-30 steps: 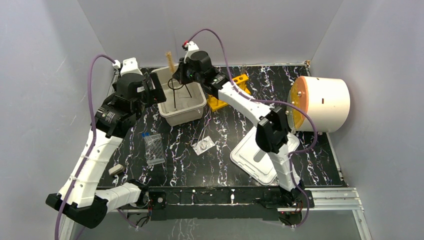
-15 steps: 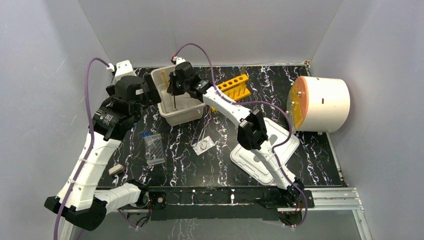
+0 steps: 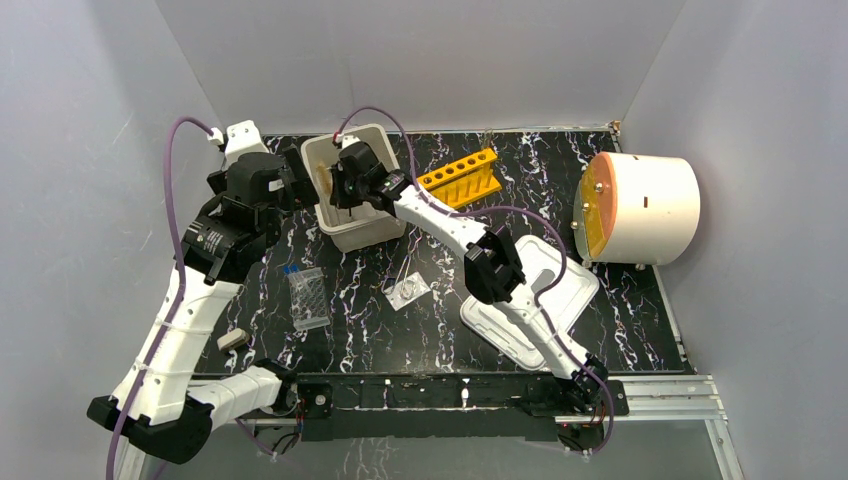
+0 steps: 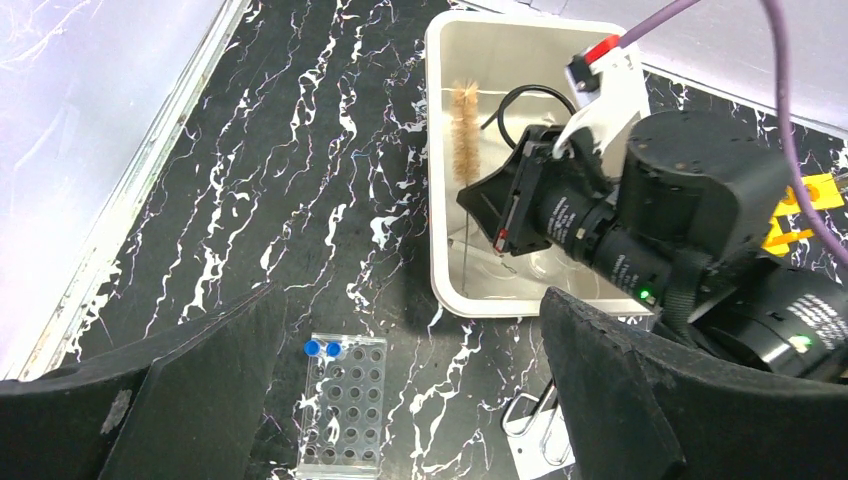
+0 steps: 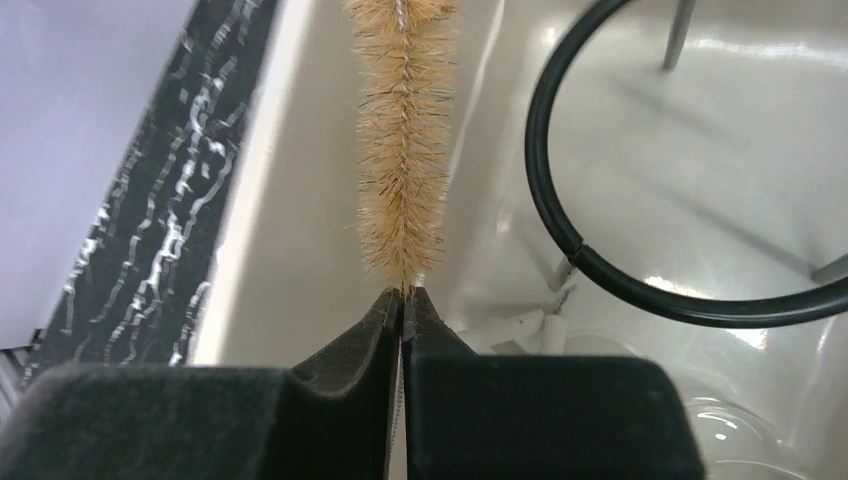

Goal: Organize the chemistry lab equipment

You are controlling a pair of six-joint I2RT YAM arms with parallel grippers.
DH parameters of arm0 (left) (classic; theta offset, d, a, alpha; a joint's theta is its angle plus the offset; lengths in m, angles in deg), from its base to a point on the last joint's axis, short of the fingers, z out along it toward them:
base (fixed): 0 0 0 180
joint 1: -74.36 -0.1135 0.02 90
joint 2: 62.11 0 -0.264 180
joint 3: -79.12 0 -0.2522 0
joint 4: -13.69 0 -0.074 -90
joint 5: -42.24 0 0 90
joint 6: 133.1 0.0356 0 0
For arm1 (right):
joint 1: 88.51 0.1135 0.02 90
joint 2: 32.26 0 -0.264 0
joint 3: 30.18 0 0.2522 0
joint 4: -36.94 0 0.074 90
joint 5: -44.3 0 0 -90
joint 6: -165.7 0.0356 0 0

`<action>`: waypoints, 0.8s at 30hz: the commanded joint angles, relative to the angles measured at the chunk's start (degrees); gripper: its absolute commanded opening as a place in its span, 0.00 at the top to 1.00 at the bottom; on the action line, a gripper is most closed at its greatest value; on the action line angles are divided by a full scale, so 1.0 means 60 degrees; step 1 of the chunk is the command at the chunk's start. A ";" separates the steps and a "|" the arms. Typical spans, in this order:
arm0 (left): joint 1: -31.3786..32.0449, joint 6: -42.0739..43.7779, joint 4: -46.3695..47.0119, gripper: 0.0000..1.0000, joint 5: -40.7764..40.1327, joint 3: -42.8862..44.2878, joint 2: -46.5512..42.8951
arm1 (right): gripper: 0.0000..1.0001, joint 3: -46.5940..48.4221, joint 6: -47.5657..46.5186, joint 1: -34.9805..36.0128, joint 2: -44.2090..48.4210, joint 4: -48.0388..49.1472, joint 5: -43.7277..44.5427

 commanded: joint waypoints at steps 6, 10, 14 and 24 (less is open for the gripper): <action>0.0035 0.0082 -0.0047 0.02 -0.0154 0.0311 -0.0142 | 0.66 0.0895 0.0296 -0.0005 -0.0163 -0.0168 0.0114; 0.0035 0.0082 -0.0023 0.02 -0.0088 0.0304 -0.0148 | 0.63 0.0908 0.0404 -0.0009 0.0180 -0.0075 0.0004; 0.0035 0.0067 -0.0015 0.02 -0.0033 0.0366 -0.0171 | 0.63 0.0626 0.0517 -0.0010 0.0687 0.0187 -0.0140; 0.0035 0.0162 0.0376 0.02 0.0487 0.0282 -0.0245 | 0.61 -0.2060 0.0457 -0.0095 0.3219 0.1218 0.0409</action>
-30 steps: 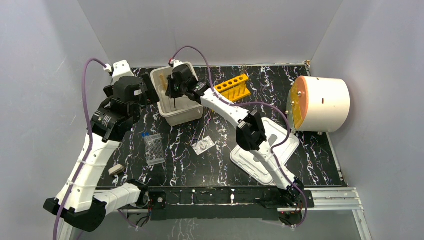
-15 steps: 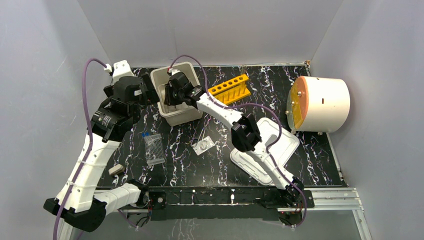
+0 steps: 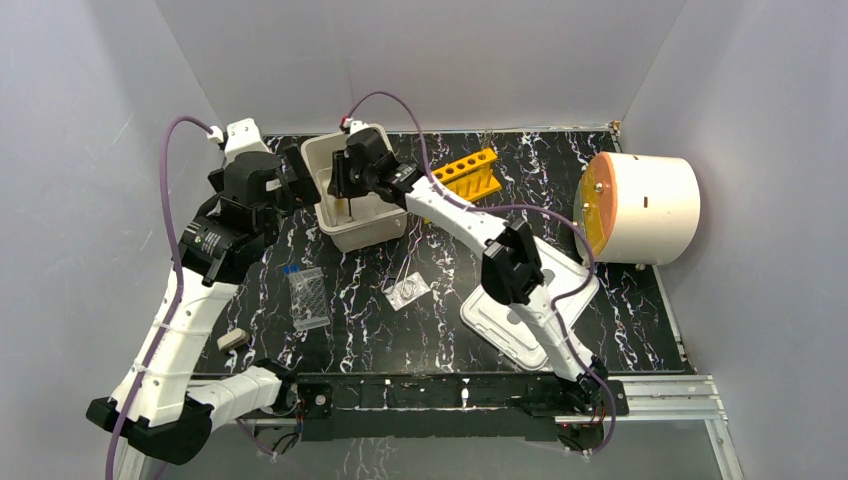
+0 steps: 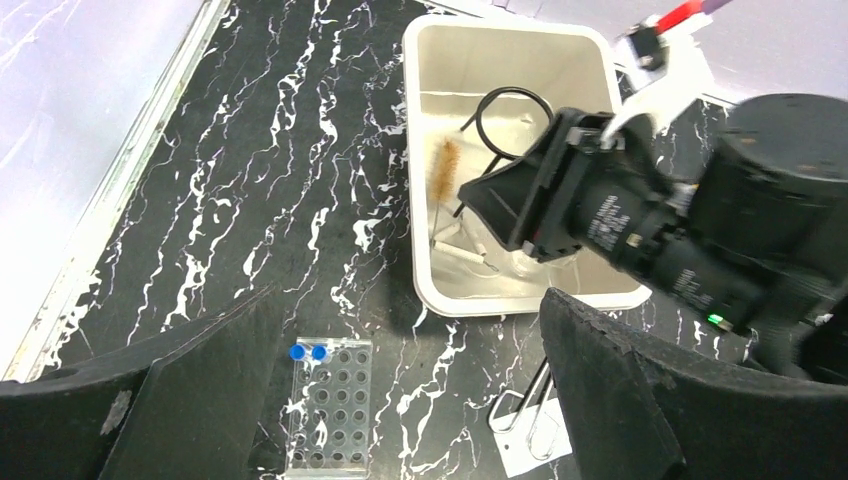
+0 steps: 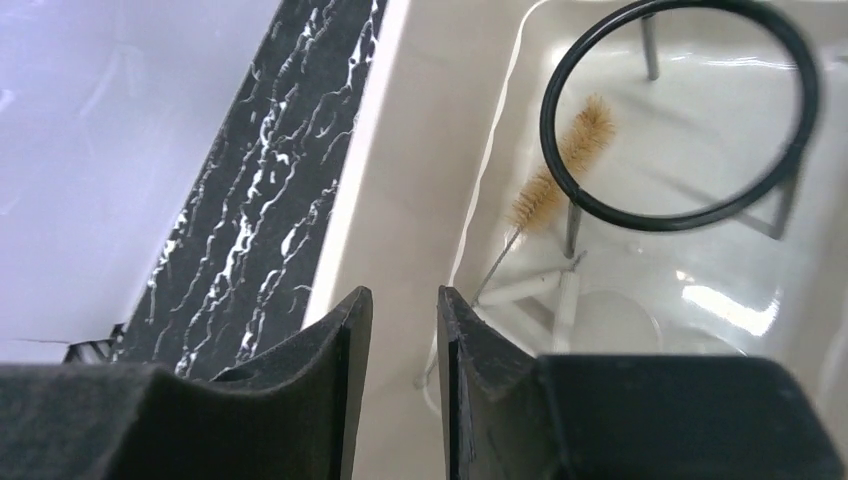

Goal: Organize the chemistry lab equipment

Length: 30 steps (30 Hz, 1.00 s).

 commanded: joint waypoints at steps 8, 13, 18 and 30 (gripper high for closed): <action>0.0035 0.0121 0.0585 0.02 0.1015 -0.0049 -0.0110 | 0.52 -0.4566 -0.0383 -0.0332 0.5066 0.2069 0.1499; 0.0035 -0.0018 0.0717 0.02 0.1468 -0.0244 -0.0087 | 0.40 -0.7199 -0.0491 -0.0417 0.7041 0.2248 0.3055; 0.0039 -0.0061 0.0764 0.02 0.1806 -0.0312 -0.0007 | 0.31 -0.9443 -0.0047 -0.0667 0.8283 0.2139 0.4059; 0.0035 -0.0078 0.0796 0.02 0.2165 -0.0288 0.0239 | 0.38 -1.1384 0.1524 -0.1790 0.7062 0.3206 0.2422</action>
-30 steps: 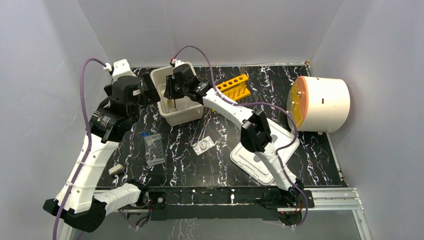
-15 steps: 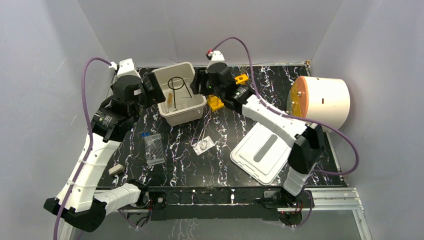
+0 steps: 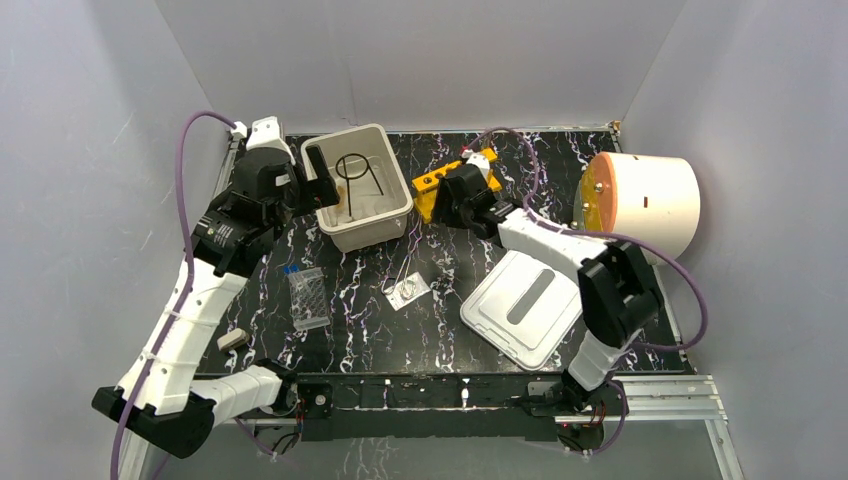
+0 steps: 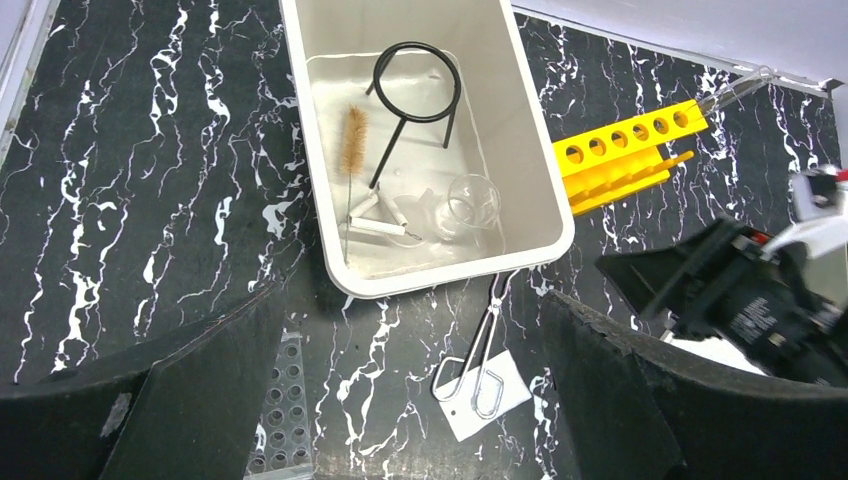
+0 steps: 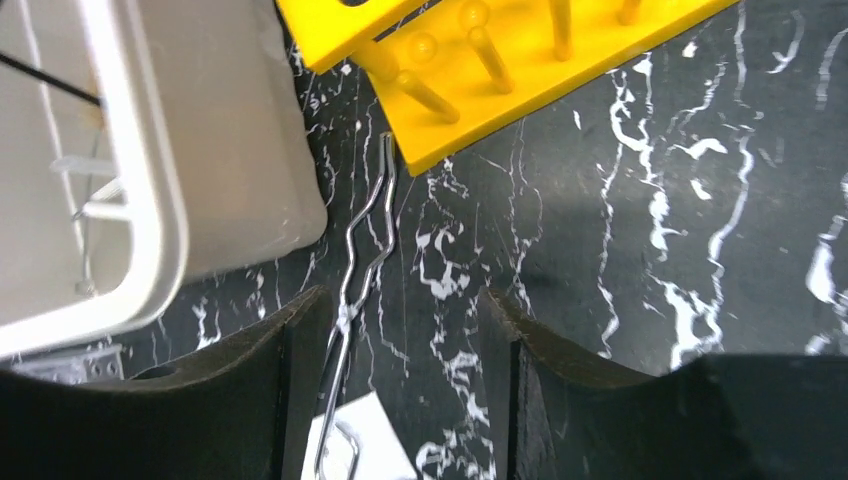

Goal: Organize the chemistry lab equipment

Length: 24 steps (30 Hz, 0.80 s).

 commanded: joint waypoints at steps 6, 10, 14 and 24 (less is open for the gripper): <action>0.0035 0.0056 0.0036 0.02 -0.0095 -0.0009 -0.0074 | 0.37 0.1719 0.0579 -0.0141 -0.2546 0.0848 -0.0824; 0.0035 0.0134 -0.0034 0.02 -0.0320 0.0026 -0.0057 | 0.35 0.2551 0.0915 -0.0160 -0.3318 0.0182 -0.0451; 0.0035 0.0151 -0.0098 0.02 -0.0479 0.0041 -0.0030 | 0.34 0.2877 0.1115 -0.0160 -0.3678 -0.0060 -0.0216; 0.0035 0.0290 -0.0126 0.02 -0.0598 0.0132 0.0270 | 0.54 0.3701 0.1026 -0.0143 -0.4506 -0.0681 -0.0281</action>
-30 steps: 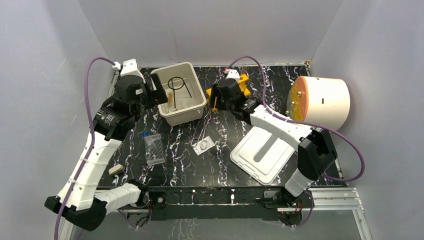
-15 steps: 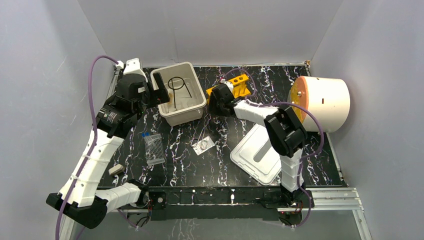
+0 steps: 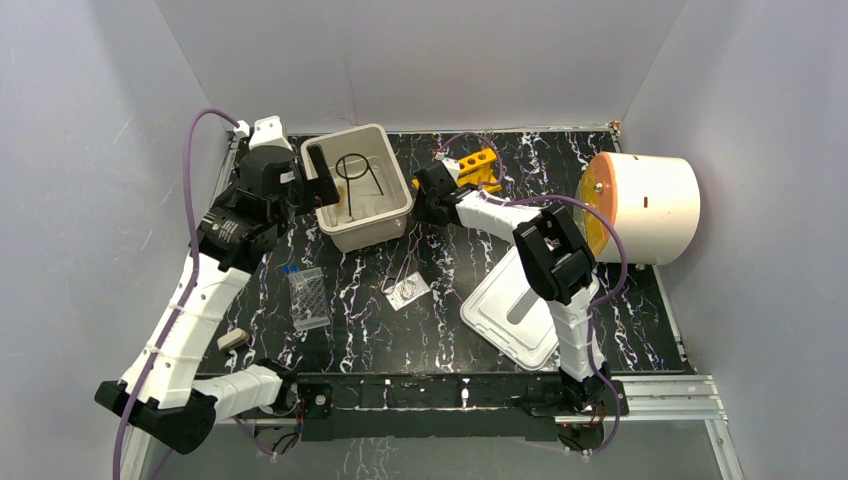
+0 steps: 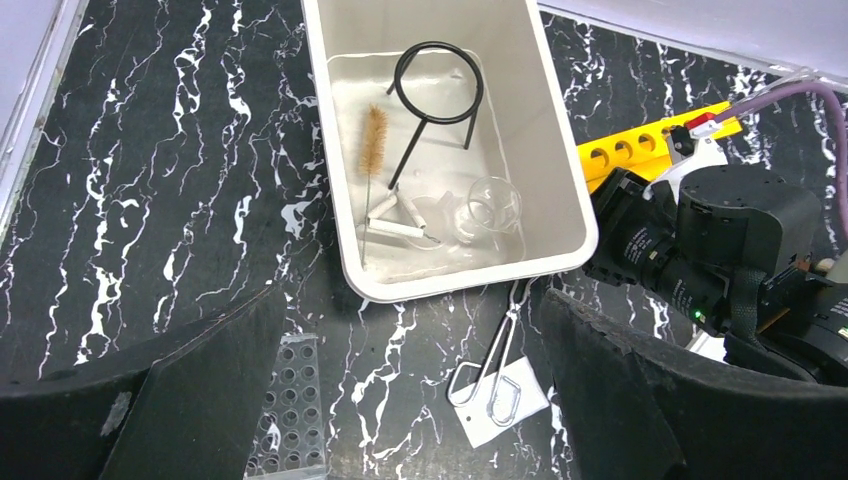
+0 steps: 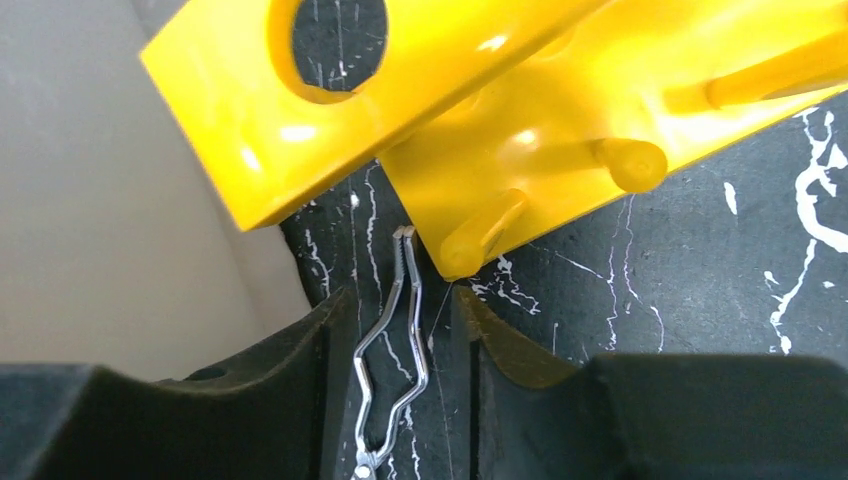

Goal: Organize the chemistry lab equipment

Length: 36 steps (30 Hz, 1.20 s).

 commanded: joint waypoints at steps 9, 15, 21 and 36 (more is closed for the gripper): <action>0.0035 0.0200 -0.0080 0.02 -0.0334 0.0025 0.0113 | 0.58 0.0239 -0.0504 0.0001 -0.0113 -0.0338 -0.0657; 0.0035 0.0210 -0.0159 0.02 -0.0422 0.0115 0.0157 | 0.60 0.0200 -0.0823 0.0005 -0.0172 -0.0777 -0.0962; 0.0035 0.0121 -0.0158 0.02 -0.0315 0.0098 0.0128 | 0.65 0.0153 -0.1171 0.0066 -0.0132 -0.1310 -0.0756; 0.0035 0.0031 -0.0146 0.02 -0.0070 -0.0006 -0.0093 | 0.65 0.0833 -0.1984 0.0731 -0.0760 -0.2672 0.0513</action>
